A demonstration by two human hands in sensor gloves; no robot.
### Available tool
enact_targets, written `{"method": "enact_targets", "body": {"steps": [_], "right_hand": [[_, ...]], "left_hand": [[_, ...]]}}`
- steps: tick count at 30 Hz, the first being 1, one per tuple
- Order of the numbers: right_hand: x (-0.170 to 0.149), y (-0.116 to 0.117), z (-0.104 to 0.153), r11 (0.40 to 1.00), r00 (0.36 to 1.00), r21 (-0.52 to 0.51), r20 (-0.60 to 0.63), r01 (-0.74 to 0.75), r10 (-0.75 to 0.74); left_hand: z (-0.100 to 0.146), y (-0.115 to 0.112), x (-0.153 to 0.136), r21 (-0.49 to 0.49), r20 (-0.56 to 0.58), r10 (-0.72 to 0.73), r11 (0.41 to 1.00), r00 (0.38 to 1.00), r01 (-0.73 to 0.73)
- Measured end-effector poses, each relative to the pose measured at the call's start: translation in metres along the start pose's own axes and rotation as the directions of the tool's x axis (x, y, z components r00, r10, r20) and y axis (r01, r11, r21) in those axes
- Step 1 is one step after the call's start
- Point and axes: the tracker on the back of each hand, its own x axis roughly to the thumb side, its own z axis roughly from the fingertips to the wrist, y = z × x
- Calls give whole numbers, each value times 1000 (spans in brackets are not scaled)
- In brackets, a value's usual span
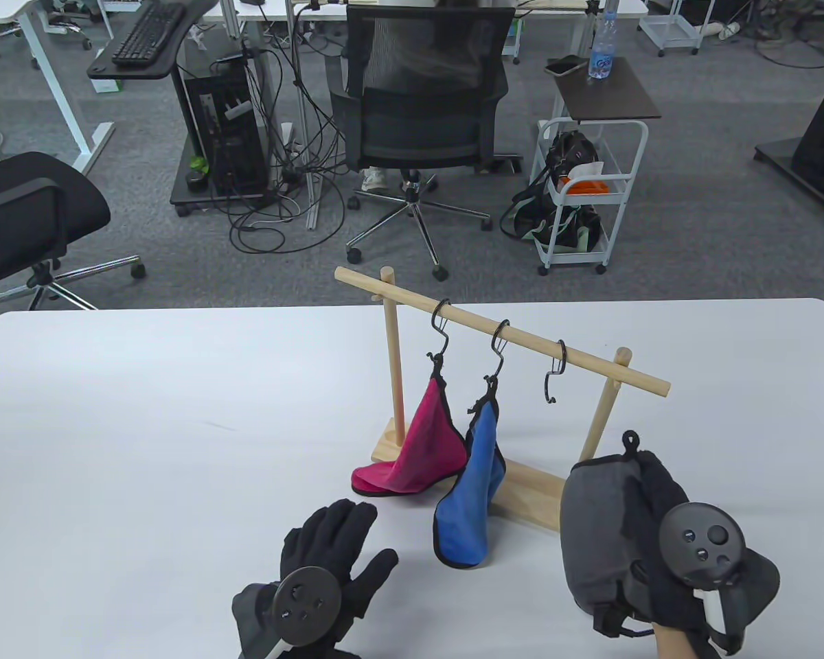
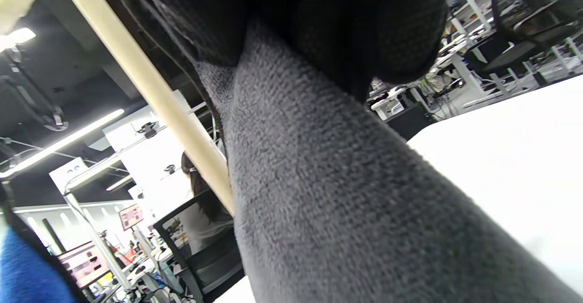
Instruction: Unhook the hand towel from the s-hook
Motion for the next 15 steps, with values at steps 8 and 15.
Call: {"method": "enact_targets", "body": {"steps": [8, 15], "right_hand": [[-27, 8, -12, 999, 996, -10, -79, -38, 37], [-47, 16, -22, 997, 987, -15, -140, -79, 76]], "left_hand": [[-1, 0, 0, -1, -3, -3, 1000, 1000, 3], [-1, 0, -1, -2, -6, -5, 1000, 1000, 5]]}}
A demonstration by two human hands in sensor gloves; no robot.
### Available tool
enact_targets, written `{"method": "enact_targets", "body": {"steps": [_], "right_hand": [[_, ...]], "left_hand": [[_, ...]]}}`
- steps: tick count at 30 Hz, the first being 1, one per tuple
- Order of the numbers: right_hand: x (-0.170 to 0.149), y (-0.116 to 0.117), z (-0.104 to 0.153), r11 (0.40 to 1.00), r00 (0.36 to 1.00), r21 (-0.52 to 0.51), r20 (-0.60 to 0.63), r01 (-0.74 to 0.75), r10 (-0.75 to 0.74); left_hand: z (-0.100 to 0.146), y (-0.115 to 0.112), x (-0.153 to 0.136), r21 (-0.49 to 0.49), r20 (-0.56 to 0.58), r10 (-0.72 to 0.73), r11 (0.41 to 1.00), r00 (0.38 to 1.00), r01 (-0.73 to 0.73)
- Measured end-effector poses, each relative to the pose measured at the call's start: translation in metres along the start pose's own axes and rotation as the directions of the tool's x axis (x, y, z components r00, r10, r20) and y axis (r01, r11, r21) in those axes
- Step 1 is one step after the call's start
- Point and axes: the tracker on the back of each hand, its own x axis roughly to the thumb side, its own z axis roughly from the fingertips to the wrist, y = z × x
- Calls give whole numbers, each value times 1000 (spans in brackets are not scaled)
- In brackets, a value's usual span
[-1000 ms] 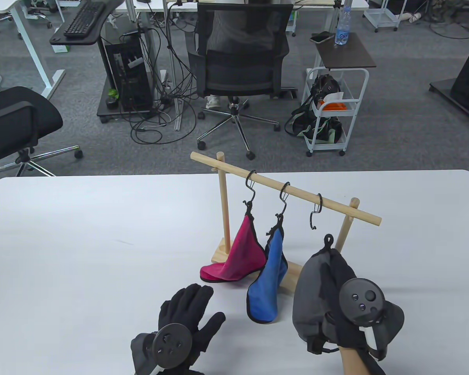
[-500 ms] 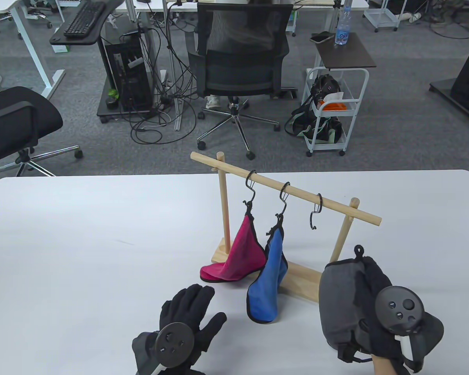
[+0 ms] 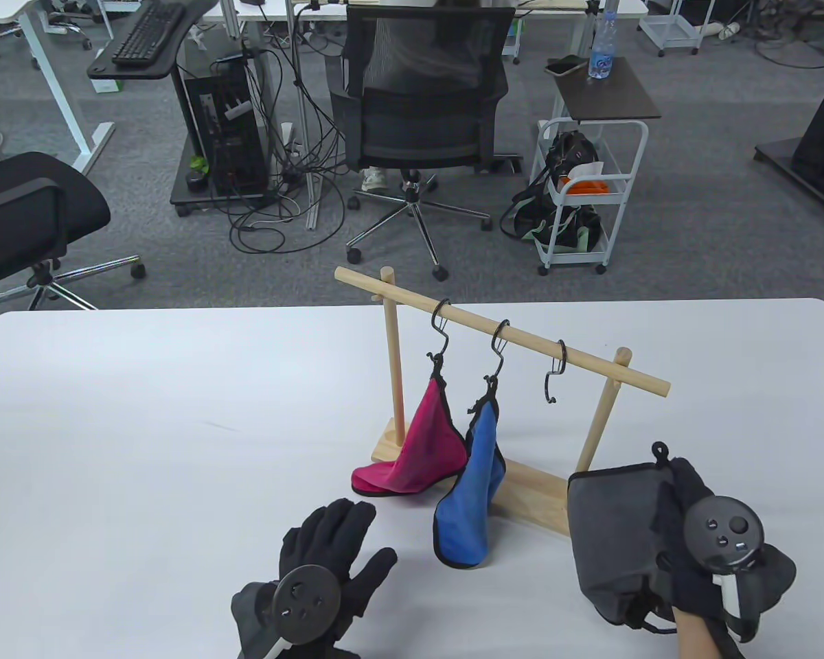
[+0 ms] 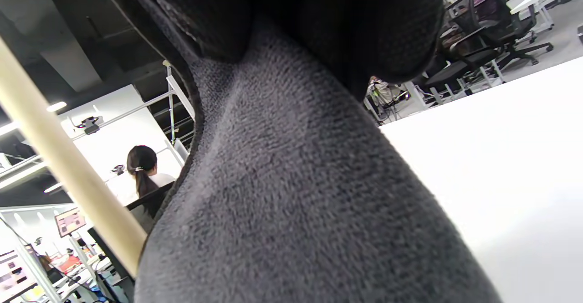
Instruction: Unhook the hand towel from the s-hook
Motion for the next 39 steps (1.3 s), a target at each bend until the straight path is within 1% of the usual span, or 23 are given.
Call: {"method": "enact_targets", "body": {"steps": [11, 20, 25, 30, 36, 39], "right_hand": [[-24, 9, -10, 1000, 996, 13, -89, 2, -1], [-38, 19, -16, 1000, 992, 8, -126, -28, 28], [-44, 30, -18, 995, 989, 30, -112, -96, 98], [-44, 43, -17, 976, 976, 55, -49, -211, 214], [-33, 58, -13, 928, 936, 118, 49, -353, 350], [-29, 66, -10, 902, 915, 156, 96, -402, 391]], "left_hand": [[0, 0, 0, -4, 0, -2, 1000, 1000, 2], [-1, -1, 0, -10, -3, -6, 1000, 1000, 6], [-1, -1, 0, -13, -3, -9, 1000, 1000, 9], [-1, -1, 0, -17, -5, -11, 1000, 1000, 10], [-2, -2, 0, -18, -6, -10, 1000, 1000, 10], [-2, -1, -1, -17, -6, -9, 1000, 1000, 9]]}}
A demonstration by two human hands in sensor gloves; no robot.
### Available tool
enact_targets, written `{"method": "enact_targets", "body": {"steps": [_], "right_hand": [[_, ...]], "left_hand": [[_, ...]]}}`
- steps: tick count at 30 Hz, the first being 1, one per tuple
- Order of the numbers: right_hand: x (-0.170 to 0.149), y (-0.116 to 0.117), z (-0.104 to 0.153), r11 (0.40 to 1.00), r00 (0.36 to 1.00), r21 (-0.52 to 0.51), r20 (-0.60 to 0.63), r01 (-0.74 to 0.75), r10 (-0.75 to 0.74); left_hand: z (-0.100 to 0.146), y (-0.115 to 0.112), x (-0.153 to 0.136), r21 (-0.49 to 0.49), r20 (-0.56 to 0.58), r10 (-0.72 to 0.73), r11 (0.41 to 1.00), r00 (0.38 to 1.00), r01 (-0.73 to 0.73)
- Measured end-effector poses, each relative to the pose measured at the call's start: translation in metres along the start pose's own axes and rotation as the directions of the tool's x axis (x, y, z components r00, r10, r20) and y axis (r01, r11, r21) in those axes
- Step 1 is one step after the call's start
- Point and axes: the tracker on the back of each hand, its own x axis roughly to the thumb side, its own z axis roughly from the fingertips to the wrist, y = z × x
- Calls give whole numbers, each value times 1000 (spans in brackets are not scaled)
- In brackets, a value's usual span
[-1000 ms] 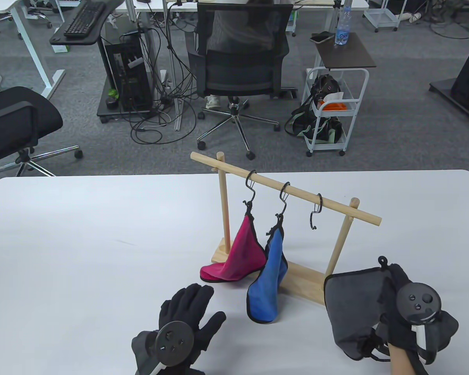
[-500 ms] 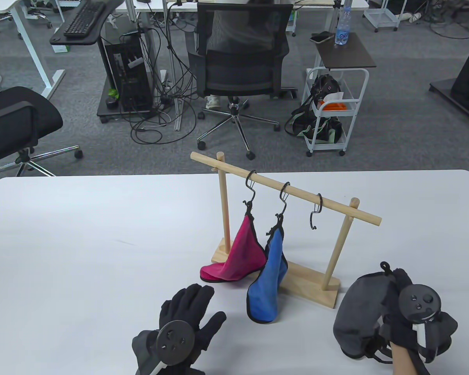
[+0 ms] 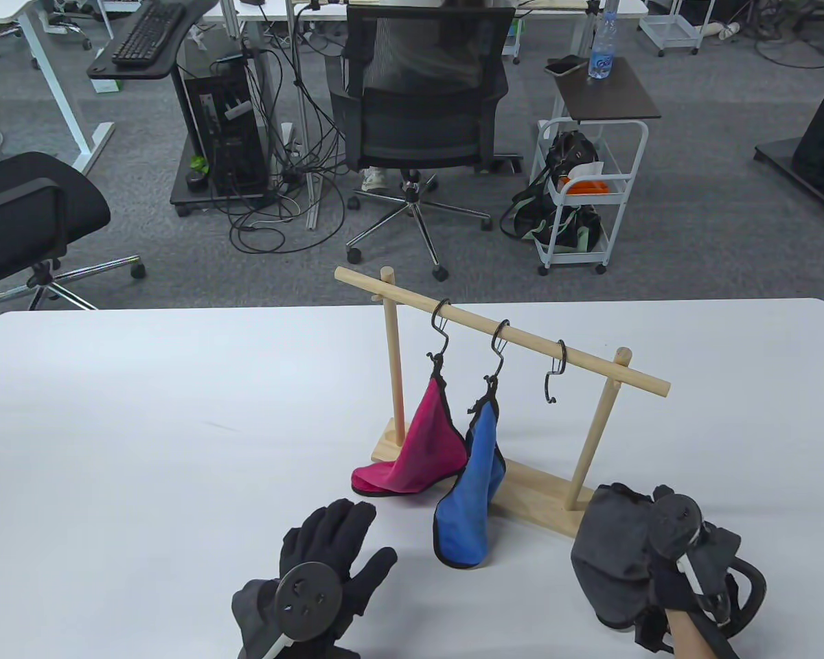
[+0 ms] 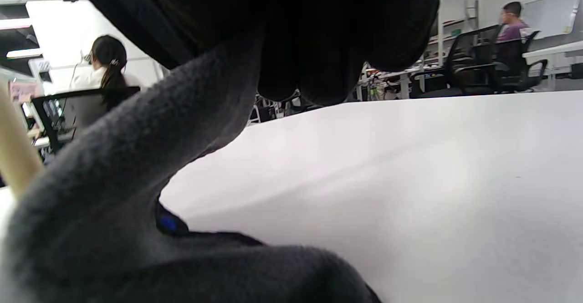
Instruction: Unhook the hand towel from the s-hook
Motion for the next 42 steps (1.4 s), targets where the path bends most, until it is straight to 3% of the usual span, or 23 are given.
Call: {"method": "enact_targets", "body": {"steps": [13, 24, 29, 42], "right_hand": [[19, 30, 2, 953, 976, 231, 139, -194, 165], [16, 38, 0, 931, 976, 305, 144, -201, 164], [23, 26, 5, 940, 971, 265, 168, -213, 172], [68, -44, 40, 977, 945, 89, 287, -192, 159]], "left_hand": [[0, 0, -1, 1, 2, 8, 1000, 1000, -8], [0, 0, -1, -3, 4, 11, 1000, 1000, -11], [-1, -1, -1, -16, 6, 9, 1000, 1000, -9], [0, -3, -2, -30, 12, 34, 999, 999, -33]]}}
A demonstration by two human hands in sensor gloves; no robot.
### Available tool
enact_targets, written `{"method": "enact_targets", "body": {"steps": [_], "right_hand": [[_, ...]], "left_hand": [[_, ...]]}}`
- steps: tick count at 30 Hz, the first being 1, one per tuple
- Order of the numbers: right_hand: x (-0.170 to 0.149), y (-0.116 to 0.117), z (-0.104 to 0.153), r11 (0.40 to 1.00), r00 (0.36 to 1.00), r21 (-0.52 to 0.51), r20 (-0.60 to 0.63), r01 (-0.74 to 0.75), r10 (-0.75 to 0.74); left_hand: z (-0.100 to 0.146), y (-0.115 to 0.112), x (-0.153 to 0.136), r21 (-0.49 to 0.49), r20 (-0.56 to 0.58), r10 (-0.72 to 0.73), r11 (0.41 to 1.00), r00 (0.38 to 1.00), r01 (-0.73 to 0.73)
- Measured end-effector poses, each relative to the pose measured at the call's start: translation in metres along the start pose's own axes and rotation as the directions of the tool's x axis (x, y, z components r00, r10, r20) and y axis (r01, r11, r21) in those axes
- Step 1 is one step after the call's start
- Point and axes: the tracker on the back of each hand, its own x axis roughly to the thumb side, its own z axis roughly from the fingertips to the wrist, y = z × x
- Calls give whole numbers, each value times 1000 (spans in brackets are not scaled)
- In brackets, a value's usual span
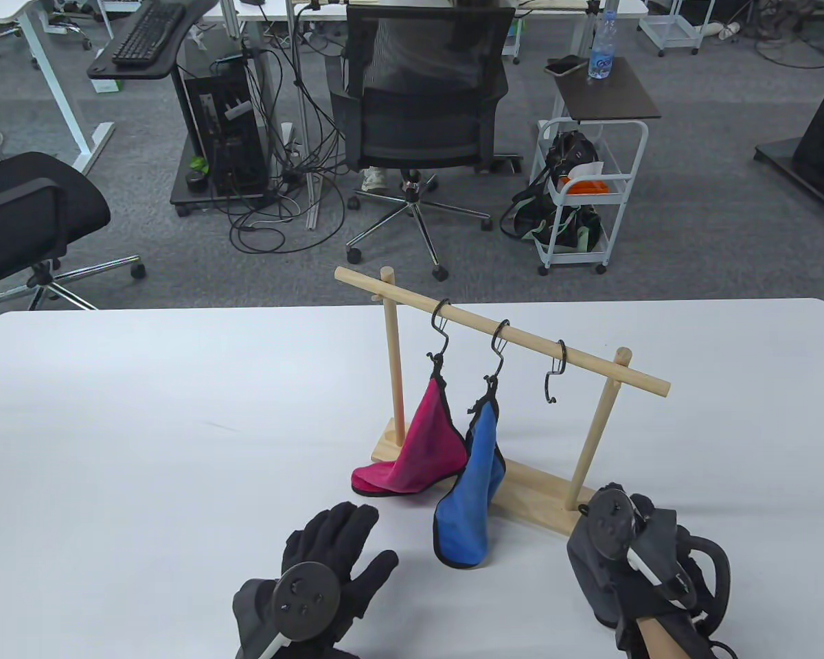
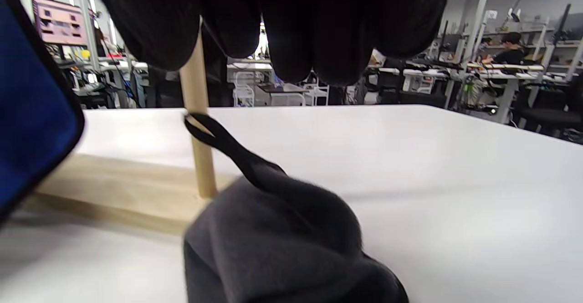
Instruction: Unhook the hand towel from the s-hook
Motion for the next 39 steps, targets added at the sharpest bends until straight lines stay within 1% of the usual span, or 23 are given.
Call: {"method": "enact_targets", "body": {"steps": [4, 8, 12, 16, 21, 26, 30, 33, 35, 39], "right_hand": [[17, -22, 8, 998, 999, -55, 44, 21, -18], [37, -44, 12, 990, 988, -82, 112, 115, -106], [55, -56, 11, 977, 970, -87, 163, 194, -178], [70, -60, 5, 968, 960, -92, 179, 235, -216], [82, -57, -5, 949, 944, -99, 175, 300, -280], [87, -47, -19, 925, 925, -98, 148, 367, -351], [90, -31, -31, 892, 891, -72, 126, 446, -436], [93, -20, -39, 850, 848, -50, 110, 525, -518], [95, -16, -43, 827, 826, -46, 97, 561, -555], [101, -11, -50, 811, 810, -40, 85, 584, -580]], "left_hand": [[0, -1, -2, -9, -3, 13, 1000, 1000, -13], [-1, -2, -2, -21, -6, 20, 1000, 1000, -20], [-1, -2, -2, -24, -5, 17, 1000, 1000, -17], [-1, -2, -2, -25, -7, 20, 999, 1000, -20], [-1, -2, -3, -26, -9, 21, 999, 1000, -21], [-1, -3, -2, -32, -3, 14, 999, 1000, -14], [-1, -3, -1, -31, 0, 12, 999, 1000, -12], [-1, -3, -1, -30, -2, 8, 1000, 1000, -8], [-1, -3, -1, -29, -4, 8, 1000, 1000, -8], [-1, -3, -2, -23, -8, 11, 1000, 1000, -11]]}}
